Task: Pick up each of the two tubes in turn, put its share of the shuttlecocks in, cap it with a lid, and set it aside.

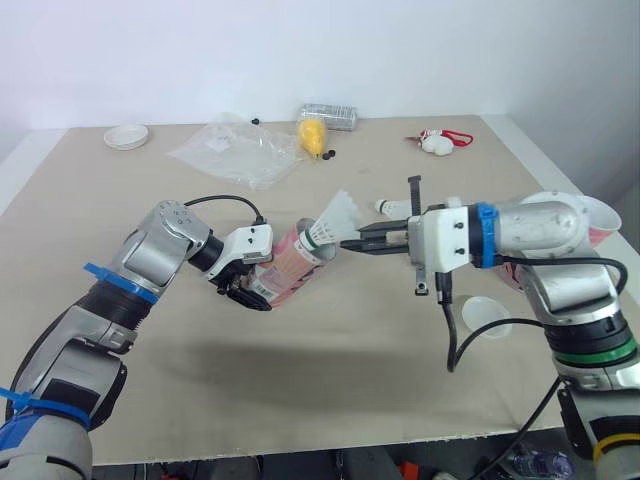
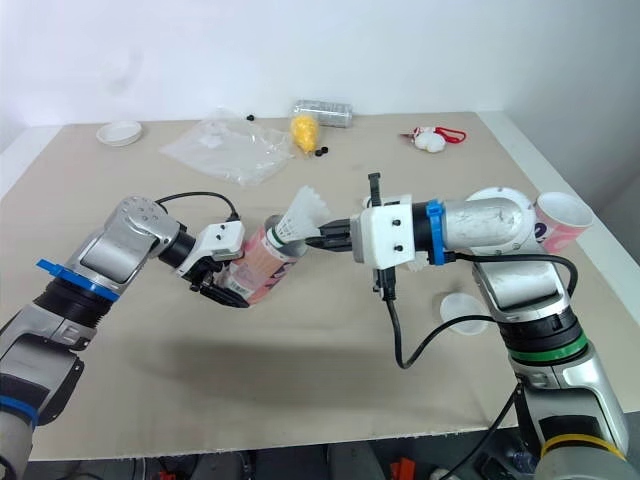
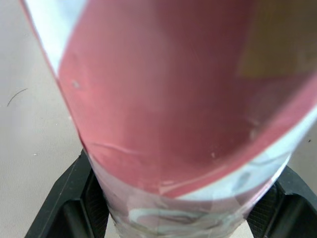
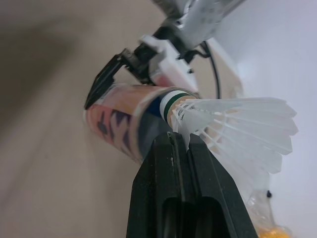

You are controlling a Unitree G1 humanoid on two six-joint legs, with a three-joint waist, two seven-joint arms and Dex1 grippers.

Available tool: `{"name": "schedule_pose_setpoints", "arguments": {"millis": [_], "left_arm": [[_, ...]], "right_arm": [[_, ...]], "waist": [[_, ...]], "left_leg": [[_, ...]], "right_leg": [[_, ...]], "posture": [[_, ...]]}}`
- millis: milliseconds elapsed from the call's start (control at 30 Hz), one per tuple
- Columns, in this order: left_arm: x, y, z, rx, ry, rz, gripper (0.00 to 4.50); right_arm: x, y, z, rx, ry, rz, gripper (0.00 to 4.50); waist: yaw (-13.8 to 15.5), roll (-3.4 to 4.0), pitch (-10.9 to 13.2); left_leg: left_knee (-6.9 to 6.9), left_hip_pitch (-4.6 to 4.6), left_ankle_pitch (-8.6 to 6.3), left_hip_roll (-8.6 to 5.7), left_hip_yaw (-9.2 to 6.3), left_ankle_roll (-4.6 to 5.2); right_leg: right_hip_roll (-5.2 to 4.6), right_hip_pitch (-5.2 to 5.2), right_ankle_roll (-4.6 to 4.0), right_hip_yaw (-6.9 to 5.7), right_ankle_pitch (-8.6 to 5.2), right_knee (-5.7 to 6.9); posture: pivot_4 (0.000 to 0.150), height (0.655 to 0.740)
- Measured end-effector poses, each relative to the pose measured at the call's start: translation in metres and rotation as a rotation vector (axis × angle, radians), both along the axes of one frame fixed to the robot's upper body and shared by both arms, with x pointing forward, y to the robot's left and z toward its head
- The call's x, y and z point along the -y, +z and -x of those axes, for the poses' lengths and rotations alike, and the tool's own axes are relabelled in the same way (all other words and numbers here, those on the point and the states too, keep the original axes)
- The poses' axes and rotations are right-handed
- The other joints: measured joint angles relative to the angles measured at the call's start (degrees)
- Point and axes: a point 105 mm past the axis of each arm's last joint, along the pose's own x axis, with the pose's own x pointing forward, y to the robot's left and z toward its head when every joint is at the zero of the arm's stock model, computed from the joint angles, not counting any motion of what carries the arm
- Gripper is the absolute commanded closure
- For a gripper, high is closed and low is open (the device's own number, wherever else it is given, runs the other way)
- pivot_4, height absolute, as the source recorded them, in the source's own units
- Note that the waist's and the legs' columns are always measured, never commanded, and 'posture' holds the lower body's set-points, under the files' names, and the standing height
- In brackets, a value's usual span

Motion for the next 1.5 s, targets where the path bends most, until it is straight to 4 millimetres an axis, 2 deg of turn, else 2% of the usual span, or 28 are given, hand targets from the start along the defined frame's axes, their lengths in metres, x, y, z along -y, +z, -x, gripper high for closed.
{"name": "schedule_pose_setpoints", "arguments": {"millis": [33,133,167,233,267,300,333,367,400,433,533,567,600,767,867,933,1067,1133,1267,1500], "left_arm": [[0.000,0.000,0.000,-0.001,0.001,0.000,1.59],[0.001,0.000,0.001,0.002,-0.001,-0.001,1.59],[0.001,0.000,0.001,0.004,-0.002,-0.002,1.59],[0.001,0.000,0.001,0.005,-0.001,-0.003,1.59],[0.001,0.000,0.002,0.005,0.001,-0.003,1.59],[0.001,0.000,0.002,0.003,0.003,-0.002,1.59],[0.001,0.000,0.002,0.003,0.003,-0.002,1.59],[0.001,0.000,0.003,0.007,0.001,-0.003,1.59],[0.001,0.000,0.004,0.010,-0.001,-0.003,1.59],[0.001,0.000,0.004,0.011,-0.001,-0.003,1.59],[0.000,0.000,0.005,0.010,-0.003,-0.001,1.59],[0.000,0.000,0.005,0.012,-0.006,-0.002,1.59],[-0.001,0.000,0.006,0.010,-0.003,-0.001,1.59],[-0.002,-0.001,0.006,0.011,-0.002,-0.004,1.59],[-0.002,-0.001,0.005,0.011,-0.001,-0.006,1.59],[-0.002,-0.001,0.005,0.015,-0.004,-0.006,1.59],[-0.002,-0.001,0.005,0.015,-0.007,-0.006,1.59],[-0.002,-0.001,0.005,0.014,-0.009,-0.006,1.59],[-0.002,-0.001,0.005,0.014,-0.009,-0.007,1.59],[-0.002,-0.001,0.005,0.014,-0.008,-0.007,1.59]], "right_arm": [[-0.003,-0.004,0.000,-0.002,0.008,0.008,4.46],[-0.007,-0.012,-0.003,-0.012,0.017,0.033,3.63],[-0.008,-0.013,-0.004,-0.014,0.016,0.036,3.08],[-0.008,-0.010,-0.005,-0.012,0.019,0.033,2.39],[-0.010,-0.008,-0.005,-0.012,0.025,0.025,2.21],[-0.010,-0.007,-0.005,-0.012,0.027,0.022,1.47],[-0.010,-0.007,-0.004,-0.016,0.027,0.020,1.28],[-0.009,-0.004,-0.004,-0.065,0.014,-0.019,0.99],[-0.003,0.003,-0.005,-0.140,-0.024,-0.103,0.37],[0.001,0.007,-0.006,-0.174,-0.050,-0.148,0.04],[0.028,0.019,-0.012,-0.400,-0.213,-0.380,0.04],[0.047,0.016,-0.017,-0.517,-0.324,-0.487,0.04],[0.054,0.012,-0.019,-0.555,-0.366,-0.512,0.04],[0.115,-0.038,-0.024,-0.732,-0.762,-0.710,0.04],[0.137,-0.062,-0.026,-0.761,-0.937,-0.816,0.04],[0.141,-0.071,-0.024,-0.759,-0.989,-0.815,0.04],[0.139,-0.074,-0.022,-0.750,-1.012,-0.816,0.04],[0.135,-0.086,-0.021,-0.775,-1.031,-0.797,0.04],[0.131,-0.106,-0.025,-0.823,-1.057,-0.757,0.04],[0.128,-0.116,-0.041,-0.813,-1.064,-0.753,0.04]], "waist": [[0.0,0.00,0.0],[0.1,-0.01,0.0],[0.1,-0.01,0.0],[0.1,-0.01,0.0],[0.1,-0.01,0.0],[0.1,-0.01,0.0],[0.1,-0.02,0.0],[0.1,-0.02,0.0],[0.2,-0.02,0.0],[0.2,-0.02,0.0],[0.3,-0.04,0.0],[0.4,-0.05,0.0],[0.4,-0.06,0.0],[0.3,-0.06,0.0],[0.2,-0.04,0.0],[0.1,-0.04,0.0],[0.1,-0.05,0.0],[0.1,-0.04,0.0],[0.1,-0.04,0.0],[0.1,-0.04,0.0]], "left_leg": [[-0.01,0.01,0.00,0.00,0.00,0.00],[-0.01,0.00,0.00,0.00,0.00,0.00],[0.00,-0.01,0.00,-0.01,0.00,0.00],[0.00,0.00,0.00,-0.01,0.00,0.00],[-0.01,0.00,0.00,-0.01,-0.01,0.00],[-0.03,0.00,0.00,0.00,-0.03,0.00],[-0.02,0.00,0.00,-0.01,-0.03,0.00],[-0.03,-0.01,0.00,-0.01,-0.03,0.00],[-0.03,-0.04,0.00,0.00,-0.04,0.00],[-0.03,-0.04,0.00,0.00,-0.05,0.00],[-0.04,-0.05,-0.01,-0.01,-0.08,0.01],[-0.08,-0.05,-0.02,-0.01,-0.08,0.02],[-0.06,-0.03,-0.02,-0.01,-0.07,0.04],[-0.14,0.08,-0.05,-0.01,-0.04,0.09],[-0.14,0.10,-0.05,-0.01,0.02,0.09],[-0.13,0.10,-0.05,-0.01,0.03,0.09],[-0.13,0.10,-0.05,-0.01,0.02,0.09],[-0.14,0.09,-0.05,-0.01,0.02,0.09],[-0.14,0.09,-0.05,-0.02,0.03,0.09],[-0.14,0.09,-0.05,-0.02,0.03,0.09]], "right_leg": [[0.00,0.00,-0.01,0.00,0.00,0.00],[-0.01,0.00,-0.01,-0.01,0.00,0.01],[-0.02,0.00,-0.01,-0.01,-0.01,0.01],[-0.02,-0.01,-0.01,-0.01,-0.01,0.00],[-0.02,0.00,-0.02,-0.01,-0.01,0.01],[-0.01,0.00,-0.03,-0.04,-0.02,0.01],[-0.01,0.00,-0.03,-0.04,-0.03,0.01],[-0.02,0.00,-0.03,-0.03,-0.03,0.01],[-0.03,0.00,-0.07,-0.04,-0.02,0.01],[-0.03,0.01,-0.17,-0.04,0.02,0.01],[-0.05,0.03,-0.31,-0.08,0.03,0.02],[-0.05,0.03,-0.34,-0.09,0.04,0.02],[-0.05,0.03,-0.35,-0.08,0.01,0.03],[-0.01,0.03,-0.11,-0.04,-0.17,0.06],[-0.01,0.02,-0.07,0.02,-0.14,0.07],[-0.02,0.02,-0.05,0.03,-0.12,0.07],[-0.01,0.03,-0.05,0.02,-0.12,0.06],[-0.01,0.03,-0.05,0.02,-0.14,0.06],[-0.02,0.02,-0.05,0.03,-0.14,0.05],[-0.01,0.02,-0.05,0.02,-0.14,0.05]], "posture": [[0.150,0.7400],[0.150,0.7400],[0.150,0.7400],[0.150,0.7400],[0.150,0.7400],[0.150,0.7400],[0.150,0.7400],[0.150,0.7400],[0.150,0.7400],[0.150,0.7400],[0.150,0.7400],[0.150,0.7400],[0.150,0.7400],[0.150,0.7400],[0.150,0.7400],[0.150,0.7400],[0.150,0.7400],[0.150,0.7400],[0.150,0.7400],[0.150,0.7400]]}}
